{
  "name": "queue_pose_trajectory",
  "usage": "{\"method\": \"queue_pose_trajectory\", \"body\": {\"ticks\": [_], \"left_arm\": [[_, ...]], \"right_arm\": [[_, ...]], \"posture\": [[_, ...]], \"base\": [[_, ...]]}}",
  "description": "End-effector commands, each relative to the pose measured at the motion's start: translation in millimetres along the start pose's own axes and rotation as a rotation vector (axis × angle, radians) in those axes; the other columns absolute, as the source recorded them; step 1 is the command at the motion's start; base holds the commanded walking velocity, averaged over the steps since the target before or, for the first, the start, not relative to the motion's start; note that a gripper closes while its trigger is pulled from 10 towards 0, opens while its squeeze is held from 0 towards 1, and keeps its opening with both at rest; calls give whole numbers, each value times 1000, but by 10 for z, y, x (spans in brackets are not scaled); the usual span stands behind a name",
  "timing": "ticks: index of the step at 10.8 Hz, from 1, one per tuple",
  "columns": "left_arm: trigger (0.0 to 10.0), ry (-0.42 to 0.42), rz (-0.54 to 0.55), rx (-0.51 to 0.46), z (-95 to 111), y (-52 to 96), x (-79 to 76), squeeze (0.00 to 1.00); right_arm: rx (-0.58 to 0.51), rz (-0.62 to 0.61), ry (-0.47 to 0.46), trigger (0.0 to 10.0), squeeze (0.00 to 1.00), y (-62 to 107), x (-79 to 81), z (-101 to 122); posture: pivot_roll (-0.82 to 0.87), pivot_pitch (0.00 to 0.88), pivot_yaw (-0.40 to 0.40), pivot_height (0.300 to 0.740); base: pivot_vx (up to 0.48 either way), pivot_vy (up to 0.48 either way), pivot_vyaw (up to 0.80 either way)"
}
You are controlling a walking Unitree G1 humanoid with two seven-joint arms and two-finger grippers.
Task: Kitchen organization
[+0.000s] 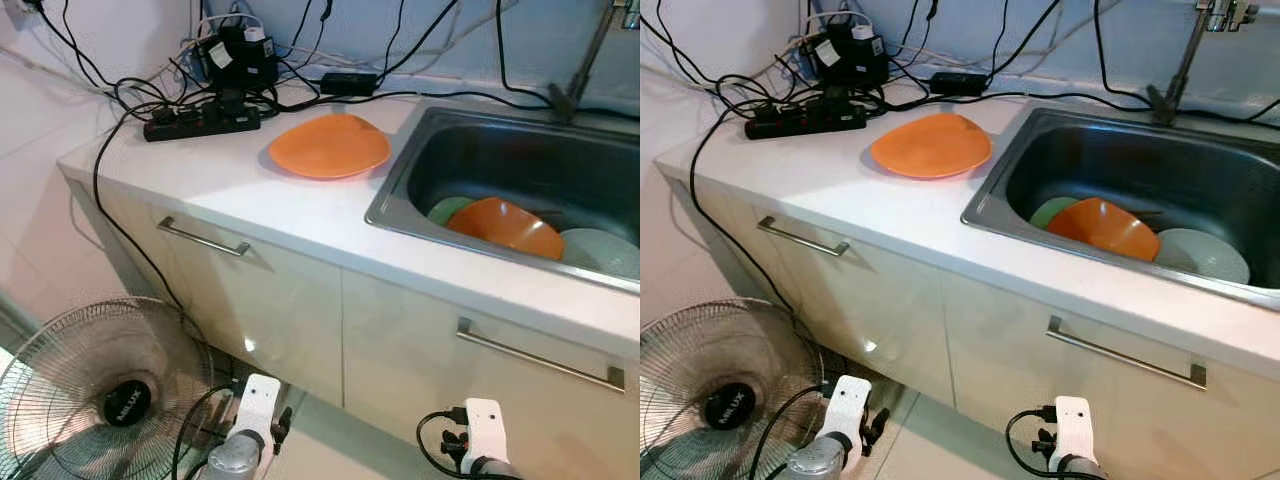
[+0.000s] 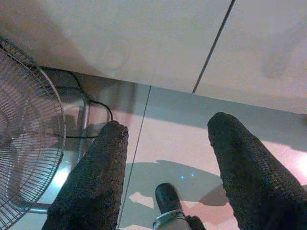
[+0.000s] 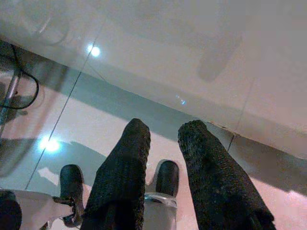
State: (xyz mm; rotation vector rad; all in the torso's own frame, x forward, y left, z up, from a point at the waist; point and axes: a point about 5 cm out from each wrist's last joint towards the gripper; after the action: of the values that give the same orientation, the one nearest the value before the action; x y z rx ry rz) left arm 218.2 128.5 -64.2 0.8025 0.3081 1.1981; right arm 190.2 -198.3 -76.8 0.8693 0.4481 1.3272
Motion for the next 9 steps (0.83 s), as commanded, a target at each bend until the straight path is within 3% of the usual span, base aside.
{"method": "queue_pose_trajectory", "body": {"ticks": [1, 2, 4, 6, 9], "left_arm": [[10000, 8, 18, 17, -42, 10, 32, 0], [10000, 15, 12, 28, -86, 21, 44, 0], [10000, 50, 104, 45, -188, 63, 227, 0], [10000, 41, 160, -12, -178, 93, 378, 0], [10000, 43, 148, 1, -238, 109, 339, 0]], "right_arm": [[10, 26, 17, 10000, 0, -2, 35, -16], [19, 40, 53, 10000, 0, -4, 45, -17], [-16, 28, 39, 10000, 0, 6, -16, 34], [-75, 31, 52, 10000, 0, 28, -100, 119], [-84, 25, 7, 10000, 0, 52, -138, 67]], "posture": [[20, 0, 69, 740], [20, 0, 69, 740], [18, 0, 76, 740], [22, 0, 86, 740], [29, 0, 91, 740]], "base": [[0, 0, 0], [0, 0, 0], [0, 0, 0], [0, 0, 0], [0, 0, 0]]}}
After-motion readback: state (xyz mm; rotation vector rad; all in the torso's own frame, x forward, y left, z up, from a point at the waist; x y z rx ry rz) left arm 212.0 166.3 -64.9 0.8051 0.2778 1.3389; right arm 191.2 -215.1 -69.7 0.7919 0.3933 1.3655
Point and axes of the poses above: a point about 5 cm out from each wrist's last joint towards the gripper, its own y axis pointing back from the gripper into the wrist, its own z axis along the axis of the wrist's last joint, x = y × z, and after that the axes turned 14 degrees about -y, right-handed
